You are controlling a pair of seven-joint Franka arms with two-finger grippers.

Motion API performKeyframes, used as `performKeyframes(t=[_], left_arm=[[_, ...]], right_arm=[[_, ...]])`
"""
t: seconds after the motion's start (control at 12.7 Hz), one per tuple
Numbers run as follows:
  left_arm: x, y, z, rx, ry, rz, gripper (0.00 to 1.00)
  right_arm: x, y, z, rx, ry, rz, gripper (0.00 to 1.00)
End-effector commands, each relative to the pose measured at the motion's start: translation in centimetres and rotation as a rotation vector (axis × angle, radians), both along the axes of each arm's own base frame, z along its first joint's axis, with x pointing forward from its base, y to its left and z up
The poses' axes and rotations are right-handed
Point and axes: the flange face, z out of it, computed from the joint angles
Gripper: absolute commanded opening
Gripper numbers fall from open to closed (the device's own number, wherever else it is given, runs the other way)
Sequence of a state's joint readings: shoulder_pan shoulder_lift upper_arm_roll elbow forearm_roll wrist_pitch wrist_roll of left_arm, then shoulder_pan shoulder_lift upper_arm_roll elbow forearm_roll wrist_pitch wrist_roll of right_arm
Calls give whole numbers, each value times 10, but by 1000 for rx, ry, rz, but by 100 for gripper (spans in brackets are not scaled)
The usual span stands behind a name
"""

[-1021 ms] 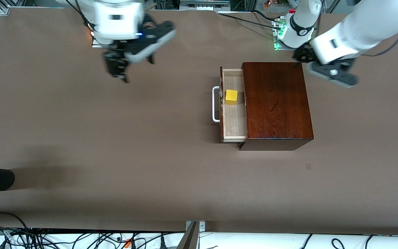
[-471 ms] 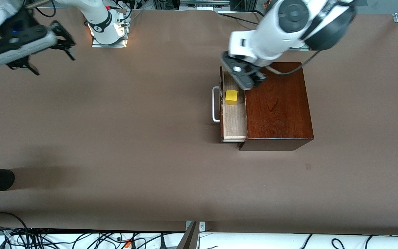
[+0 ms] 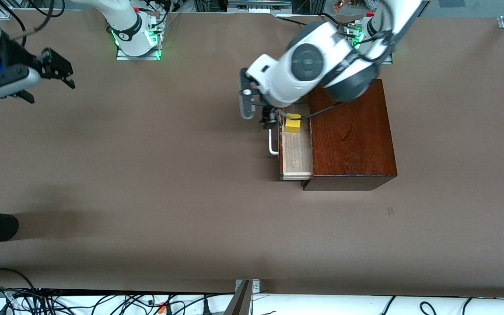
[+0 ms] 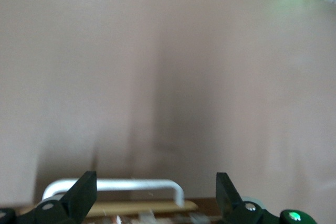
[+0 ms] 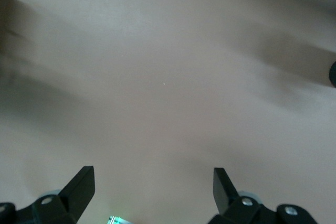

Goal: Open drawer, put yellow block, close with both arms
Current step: 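Push the drawer front into the box with the left gripper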

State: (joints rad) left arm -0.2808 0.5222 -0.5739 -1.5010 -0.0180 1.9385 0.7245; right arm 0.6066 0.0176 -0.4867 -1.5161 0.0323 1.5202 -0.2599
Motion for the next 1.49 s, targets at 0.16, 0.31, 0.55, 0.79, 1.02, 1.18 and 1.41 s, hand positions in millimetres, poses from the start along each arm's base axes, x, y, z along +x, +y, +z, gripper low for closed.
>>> performKeyframes(t=[0.16, 0.31, 0.55, 0.79, 1.02, 1.18, 1.41], left_arm=[[6, -31, -58, 72, -128, -135, 100], [5, -33, -74, 115, -155, -157, 100], [15, -20, -91, 176, -183, -153, 100], [27, 0, -106, 230, -162, -134, 100], [27, 31, -119, 351, -34, -138, 100], [25, 36, -118, 383, -21, -146, 100], [36, 60, -117, 424, 14, -119, 100]], right_arm=[[-11, -12, -16, 25, -13, -83, 100], [-10, -4, -14, 16, -28, -112, 100], [-12, -5, -12, 26, -16, -178, 100], [-10, -16, -16, 22, 5, -241, 100], [-5, -21, -15, 17, -2, -255, 100], [-6, -26, -2, 17, -21, -259, 100], [1, -42, 3, 29, -46, -297, 100]])
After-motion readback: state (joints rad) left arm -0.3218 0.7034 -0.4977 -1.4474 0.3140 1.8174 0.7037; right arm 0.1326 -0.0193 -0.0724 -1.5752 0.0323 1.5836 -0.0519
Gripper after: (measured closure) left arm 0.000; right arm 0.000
